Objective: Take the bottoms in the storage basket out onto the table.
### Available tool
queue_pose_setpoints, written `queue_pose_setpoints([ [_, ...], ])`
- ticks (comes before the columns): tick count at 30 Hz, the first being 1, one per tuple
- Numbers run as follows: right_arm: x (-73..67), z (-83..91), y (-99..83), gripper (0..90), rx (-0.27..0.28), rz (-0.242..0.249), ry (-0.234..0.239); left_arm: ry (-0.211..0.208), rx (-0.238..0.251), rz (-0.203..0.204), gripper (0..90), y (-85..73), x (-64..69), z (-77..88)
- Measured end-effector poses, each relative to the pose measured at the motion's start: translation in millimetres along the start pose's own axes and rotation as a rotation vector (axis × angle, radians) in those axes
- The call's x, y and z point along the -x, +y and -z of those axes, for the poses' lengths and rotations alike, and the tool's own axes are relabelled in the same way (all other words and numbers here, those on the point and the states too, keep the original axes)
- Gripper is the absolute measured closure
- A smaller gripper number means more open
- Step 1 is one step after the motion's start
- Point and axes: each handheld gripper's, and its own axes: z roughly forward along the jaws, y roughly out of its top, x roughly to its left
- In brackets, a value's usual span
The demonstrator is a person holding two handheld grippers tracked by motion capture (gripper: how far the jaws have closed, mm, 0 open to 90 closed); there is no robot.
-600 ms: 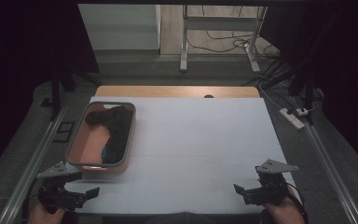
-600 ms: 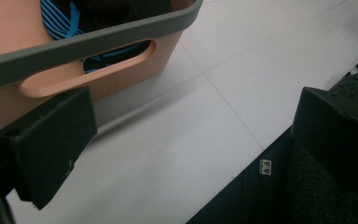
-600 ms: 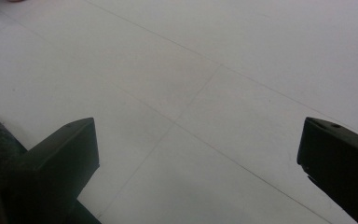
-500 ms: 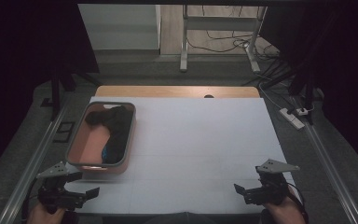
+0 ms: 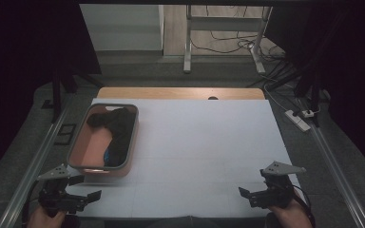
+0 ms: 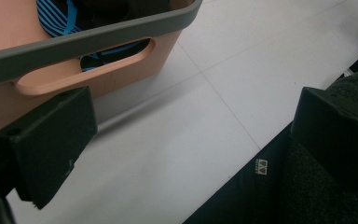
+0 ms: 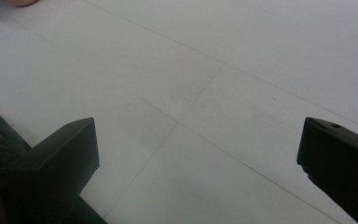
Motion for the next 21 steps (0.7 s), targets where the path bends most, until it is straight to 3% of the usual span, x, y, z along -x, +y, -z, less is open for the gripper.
queue_pose_setpoints([
  [13,-1.8,-1.2,0.4,0.0,-0.011,0.018,0.003,-0.007,0.008,0.019,0.0,-0.1,-2.3,0.6],
  [18,-2.3,-1.3,0.5,0.0,-0.015,0.027,0.000,-0.025,0.057,0.022,0.0,-0.5,-3.8,3.7],
  [21,-3.0,-1.5,0.6,0.0,-0.018,0.030,-0.003,-0.010,0.067,0.013,0.0,0.2,-2.9,4.4],
])
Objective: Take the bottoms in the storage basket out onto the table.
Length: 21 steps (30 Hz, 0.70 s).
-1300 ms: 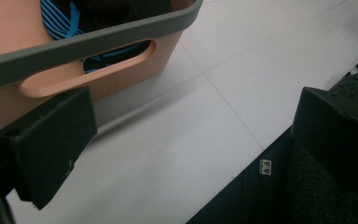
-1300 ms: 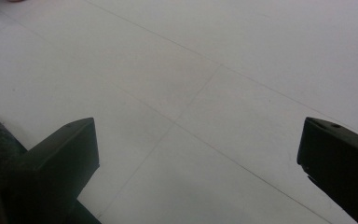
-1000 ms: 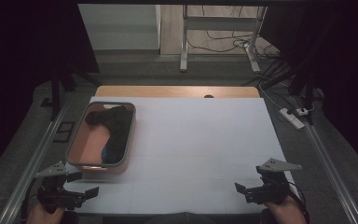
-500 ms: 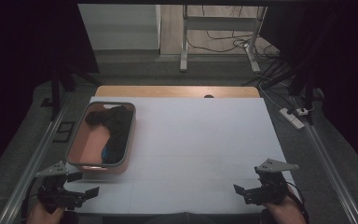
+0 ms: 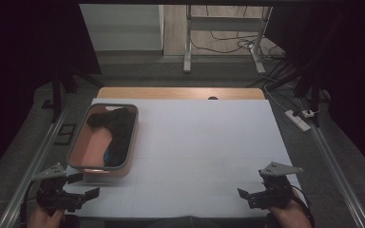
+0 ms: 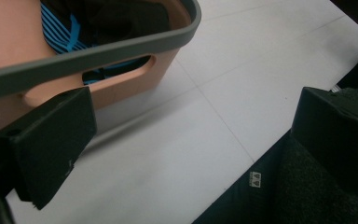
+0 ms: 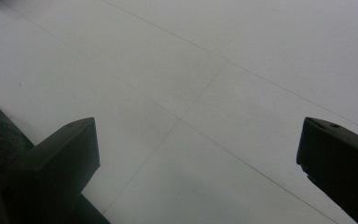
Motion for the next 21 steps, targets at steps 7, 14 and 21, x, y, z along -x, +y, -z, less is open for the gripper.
queue_pose_setpoints([
  [7,-1.0,-0.5,0.1,0.0,-0.002,0.009,-0.001,0.026,0.008,-0.039,0.0,1.6,1.6,-0.9],
  [14,-1.2,-0.9,0.2,0.0,-0.008,0.010,0.002,0.042,0.002,-0.070,0.0,5.5,4.1,-2.1],
  [21,-1.4,-1.4,0.3,0.0,-0.012,0.019,0.004,0.027,0.011,-0.101,0.0,11.6,4.4,-3.3],
])
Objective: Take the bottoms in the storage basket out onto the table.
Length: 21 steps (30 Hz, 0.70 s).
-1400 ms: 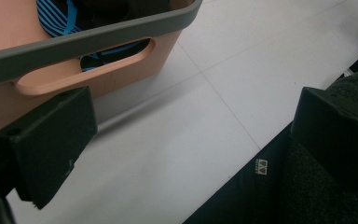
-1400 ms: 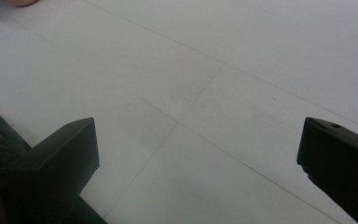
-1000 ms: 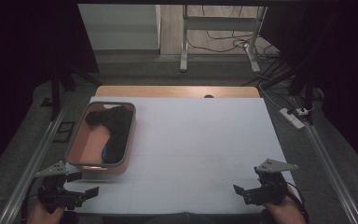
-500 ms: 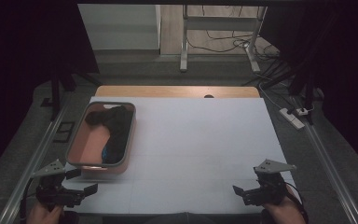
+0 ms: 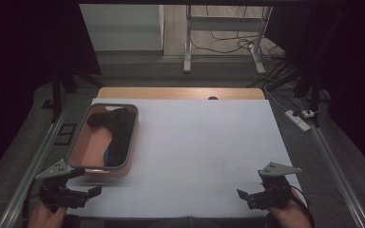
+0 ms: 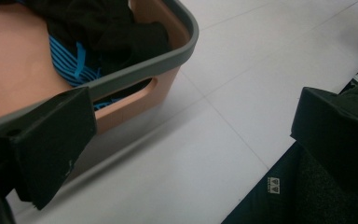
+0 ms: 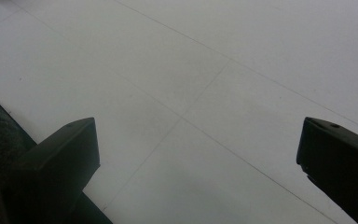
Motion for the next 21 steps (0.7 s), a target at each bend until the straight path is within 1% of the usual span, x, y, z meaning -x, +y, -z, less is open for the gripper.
queue_pose_setpoints([
  [5,-0.1,-0.2,0.0,0.0,-0.004,0.005,0.002,-0.014,0.019,0.008,0.0,2.5,-2.7,0.2],
  [7,-0.2,-0.2,0.0,0.0,-0.005,0.005,0.002,-0.007,0.030,-0.002,0.0,3.6,-3.2,-0.1],
  [8,-0.5,-0.6,0.0,0.0,-0.003,0.005,0.002,0.015,0.030,-0.019,0.0,4.7,-2.8,-0.7],
  [9,-0.5,-0.6,0.0,0.0,-0.003,0.005,0.002,0.015,0.030,-0.019,0.0,4.7,-2.8,-0.7],
  [10,-0.5,-0.6,0.0,0.0,-0.003,0.007,0.002,0.022,0.031,-0.029,0.0,5.3,-2.8,-1.0],
  [13,-0.4,-0.6,0.1,0.0,-0.005,0.008,0.002,0.017,0.029,-0.031,0.3,7.0,-3.2,-2.5],
  [16,-0.3,-0.2,0.1,0.0,-0.004,0.006,0.000,0.028,0.020,-0.047,0.3,8.4,-3.2,-4.4],
  [20,-0.2,-0.3,0.2,0.0,-0.005,0.004,0.000,0.011,0.028,-0.038,0.0,8.8,-3.8,-5.4],
  [21,-0.2,-0.3,0.2,0.0,-0.005,0.004,0.000,0.009,0.023,-0.036,0.0,8.9,-3.8,-5.6],
])
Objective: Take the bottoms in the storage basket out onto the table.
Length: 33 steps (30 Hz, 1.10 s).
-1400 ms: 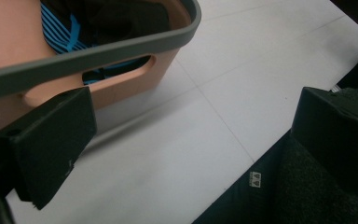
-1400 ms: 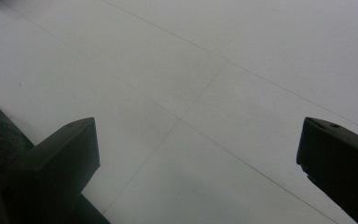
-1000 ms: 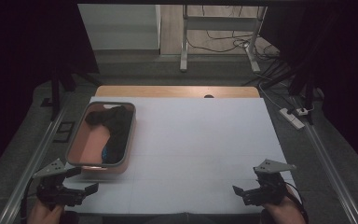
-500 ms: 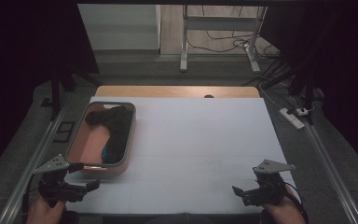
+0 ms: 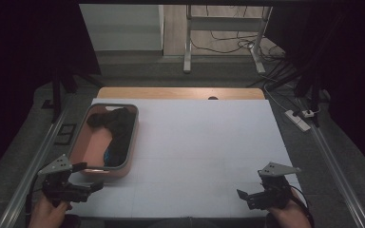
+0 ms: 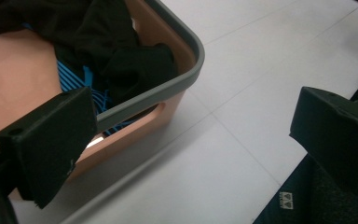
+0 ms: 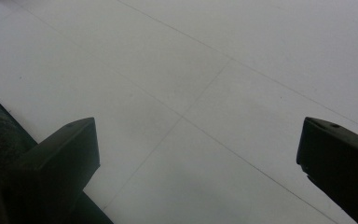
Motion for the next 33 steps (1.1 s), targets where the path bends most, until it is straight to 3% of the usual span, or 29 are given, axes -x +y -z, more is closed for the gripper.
queue_pose_setpoints([
  [11,0.1,0.0,-0.1,0.0,0.000,0.000,0.002,0.022,-0.017,-0.033,0.0,10.2,-1.5,-7.0],
  [33,-0.7,-0.7,-0.1,0.0,-0.004,0.009,0.008,0.060,-0.035,-0.030,0.0,29.9,-9.4,-23.6],
])
